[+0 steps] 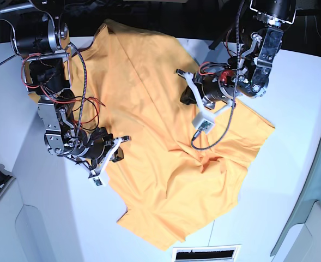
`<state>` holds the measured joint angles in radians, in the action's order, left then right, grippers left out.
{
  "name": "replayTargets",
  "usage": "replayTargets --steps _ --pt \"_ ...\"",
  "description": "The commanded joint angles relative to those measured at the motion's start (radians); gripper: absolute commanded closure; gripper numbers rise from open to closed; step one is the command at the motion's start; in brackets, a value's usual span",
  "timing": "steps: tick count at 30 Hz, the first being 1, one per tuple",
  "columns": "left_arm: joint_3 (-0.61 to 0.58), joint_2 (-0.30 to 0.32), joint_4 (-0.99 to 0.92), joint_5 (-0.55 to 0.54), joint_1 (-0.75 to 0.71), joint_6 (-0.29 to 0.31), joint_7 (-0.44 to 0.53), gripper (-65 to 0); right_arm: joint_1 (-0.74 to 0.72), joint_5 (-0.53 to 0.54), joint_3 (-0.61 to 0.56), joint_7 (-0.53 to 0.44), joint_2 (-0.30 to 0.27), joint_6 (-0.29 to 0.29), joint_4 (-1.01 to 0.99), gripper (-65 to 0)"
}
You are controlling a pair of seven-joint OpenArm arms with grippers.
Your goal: Layout the t-shirt on the table in an organized manner, then fold the t-shirt properly
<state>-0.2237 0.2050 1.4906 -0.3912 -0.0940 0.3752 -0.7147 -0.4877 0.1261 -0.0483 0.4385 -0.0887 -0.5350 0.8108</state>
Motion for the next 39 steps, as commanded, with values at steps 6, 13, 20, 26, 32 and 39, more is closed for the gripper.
replayTargets --steps 6,13,20,26,32,39 --pt "-0.031 0.007 -0.231 0.028 0.110 -0.103 0.033 0.0 -0.001 -0.006 -0.004 -0.013 -0.049 0.001 0.016 0.0" --pt "-0.023 0.027 -0.525 0.091 0.359 -0.102 0.016 0.0 0.077 0.102 -0.004 0.064 -0.143 0.005 0.047 0.0" --pt "-0.023 0.001 -0.666 0.097 0.562 -0.103 0.045 0.0 0.317 0.230 0.010 0.127 -0.159 0.008 0.285 0.0" --pt "-0.025 -0.069 -0.711 0.101 0.640 -0.102 0.045 0.0 0.474 0.252 0.017 0.127 -0.102 0.019 0.512 0.0" --pt "-0.024 -0.062 -0.614 0.091 0.686 -0.074 -0.055 0.0 0.410 0.229 0.082 0.127 -0.055 0.072 0.554 0.0" --pt "-0.024 0.033 -0.320 0.000 0.597 -0.072 -0.142 0.0 0.233 0.150 0.124 0.094 -0.053 0.110 0.485 0.0"
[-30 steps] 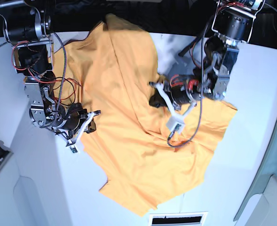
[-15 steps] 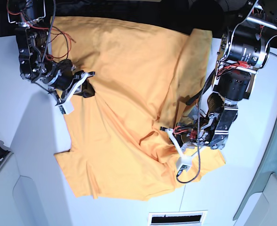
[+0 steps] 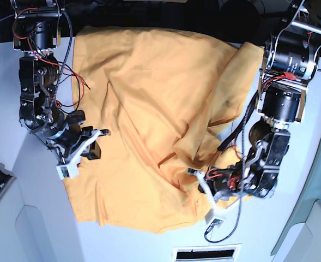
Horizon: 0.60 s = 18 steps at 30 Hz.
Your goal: Layout the t-shirt on the table in an organized manner, then fold the t-shirt properly
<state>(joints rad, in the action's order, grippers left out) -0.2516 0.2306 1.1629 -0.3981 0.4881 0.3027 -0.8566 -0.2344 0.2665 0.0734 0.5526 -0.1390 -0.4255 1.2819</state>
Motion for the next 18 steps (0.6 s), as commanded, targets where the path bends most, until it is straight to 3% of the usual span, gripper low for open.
replayTargets --steps 1,6,11,13,18 --pt "0.003 0.021 0.040 -0.008 -0.012 0.001 -0.008 0.0 -0.057 -0.015 0.002 -0.037 -0.002 0.012 -0.030 0.0" --pt "0.003 0.043 0.163 -0.076 -0.174 0.049 -0.029 0.0 -0.256 -0.087 0.001 -0.138 -0.001 0.007 -0.325 0.0" --pt "0.003 0.043 0.236 -0.130 -0.340 0.054 -0.029 0.0 -0.367 -0.145 0.001 -0.183 0.009 -0.009 -0.539 0.0" --pt "0.003 0.032 0.236 -0.128 -0.384 0.085 -0.021 0.0 -0.372 -0.167 0.001 -0.183 0.012 -0.027 -0.573 0.0" --pt "0.003 0.030 0.174 -0.016 -0.422 0.087 0.049 0.0 -0.343 -0.183 0.001 -0.182 -0.006 -0.053 -0.579 0.0"
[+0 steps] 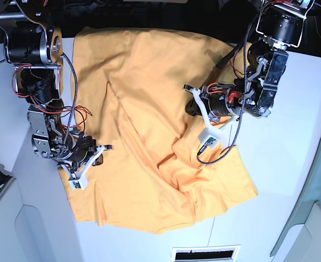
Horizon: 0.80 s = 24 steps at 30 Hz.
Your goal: Layout the t-shirt on the table in an organized manner, then fold the t-shirt properly
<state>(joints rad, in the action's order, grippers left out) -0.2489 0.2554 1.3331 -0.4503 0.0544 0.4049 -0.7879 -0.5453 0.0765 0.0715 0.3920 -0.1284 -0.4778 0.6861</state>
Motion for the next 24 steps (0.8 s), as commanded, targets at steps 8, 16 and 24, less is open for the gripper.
replayTargets --steps 8,16,24 --pt "0.001 0.017 -0.319 0.078 0.203 -0.019 0.018 0.0 0.076 0.209 0.003 0.057 -0.096 -0.087 0.038 0.0" --pt "0.001 -0.002 -0.588 0.134 0.462 -0.019 0.095 0.0 0.362 0.318 0.003 0.089 -0.058 -0.087 0.317 0.0" --pt "0.000 -0.023 -0.614 0.145 0.582 -0.019 0.097 0.0 0.589 0.350 0.003 0.090 0.047 -0.085 0.630 0.0"
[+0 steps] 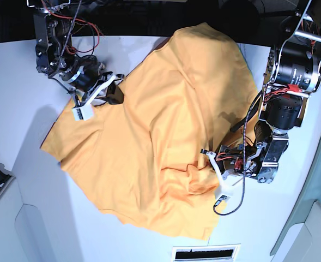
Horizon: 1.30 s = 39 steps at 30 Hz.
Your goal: Layout the t-shirt on the table in an organized manner, then fold the t-shirt properly
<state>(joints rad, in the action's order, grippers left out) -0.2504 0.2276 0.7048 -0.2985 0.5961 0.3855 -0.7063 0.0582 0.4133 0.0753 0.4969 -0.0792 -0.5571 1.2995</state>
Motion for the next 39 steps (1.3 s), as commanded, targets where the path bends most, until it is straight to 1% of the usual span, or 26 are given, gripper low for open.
replayTargets --steps 1,4,6,10,12,14,15,17,20,22,24,26,29,30,32,35,39 --pt "0.002 0.006 0.014 -0.007 0.051 0.000 0.009 0.0 -0.013 0.013 0.000 -0.014 0.006 -0.003 0.039 0.0" --pt "0.002 0.011 0.046 -0.027 0.080 0.000 -0.016 0.0 -0.038 0.013 0.017 -0.014 0.010 0.012 0.085 0.0" --pt "0.002 0.026 0.119 -0.044 0.079 0.000 -0.016 0.0 -0.076 0.003 0.050 -0.013 0.010 0.015 0.086 0.0" --pt "0.002 0.088 0.302 -0.086 0.032 0.000 -0.108 0.0 -0.142 -0.018 0.109 -0.014 0.010 0.015 0.083 0.0" --pt "0.002 0.132 0.365 -0.118 -0.016 0.001 -0.122 0.0 -0.195 -0.059 0.116 -0.014 0.010 0.022 0.065 0.0" --pt "0.002 0.166 0.403 -0.138 -0.069 0.005 -0.121 0.0 -0.270 -0.098 0.114 -0.014 0.010 0.023 0.001 0.0" --pt "0.002 0.175 0.417 -0.140 -0.096 0.017 -0.121 0.0 -0.314 -0.111 0.114 -0.019 0.008 0.022 -0.050 0.0" --pt "0.002 0.180 0.441 -0.141 -0.149 0.024 -0.121 0.0 -0.411 -0.144 0.114 -0.057 0.004 0.021 -0.181 0.0" --pt "0.002 0.185 0.476 -0.154 -0.230 0.023 -0.122 0.0 -0.556 -0.218 0.111 -0.142 -0.003 0.020 -0.388 0.0" --pt "0.002 0.189 0.489 -0.154 -0.294 0.023 -0.126 0.0 -0.624 -0.234 0.105 -0.135 -0.003 0.017 -0.486 0.0" --pt "0.002 0.188 0.488 -0.149 -0.358 0.025 -0.129 0.0 -0.661 -0.235 0.090 -0.114 -0.003 0.010 -0.546 0.0" --pt "0.002 0.188 0.482 -0.123 -0.412 0.041 -0.127 0.0 -0.668 -0.254 0.069 -0.104 -0.004 0.011 -0.571 0.0" --pt "0.002 0.188 0.449 -0.076 -0.433 0.046 -0.093 0.0 -0.650 -0.306 0.059 -0.099 -0.007 0.011 -0.571 0.0" --pt "0.002 0.188 0.433 -0.058 -0.427 0.045 -0.078 0.0 -0.641 -0.302 0.059 -0.091 -0.011 0.011 -0.571 0.0" --pt "0.002 0.188 0.397 -0.035 -0.397 0.045 -0.071 0.0 -0.615 -0.274 0.059 -0.042 -0.033 0.011 -0.571 0.0" --pt "0.002 0.188 0.322 -0.002 -0.332 0.045 -0.061 0.0 -0.561 -0.201 0.059 0.018 -0.078 0.011 -0.570 0.0" --pt "-0.018 0.188 0.175 0.044 -0.215 0.046 -0.001 0.0 -0.476 -0.041 0.059 0.051 -0.134 0.001 -0.545 0.0"
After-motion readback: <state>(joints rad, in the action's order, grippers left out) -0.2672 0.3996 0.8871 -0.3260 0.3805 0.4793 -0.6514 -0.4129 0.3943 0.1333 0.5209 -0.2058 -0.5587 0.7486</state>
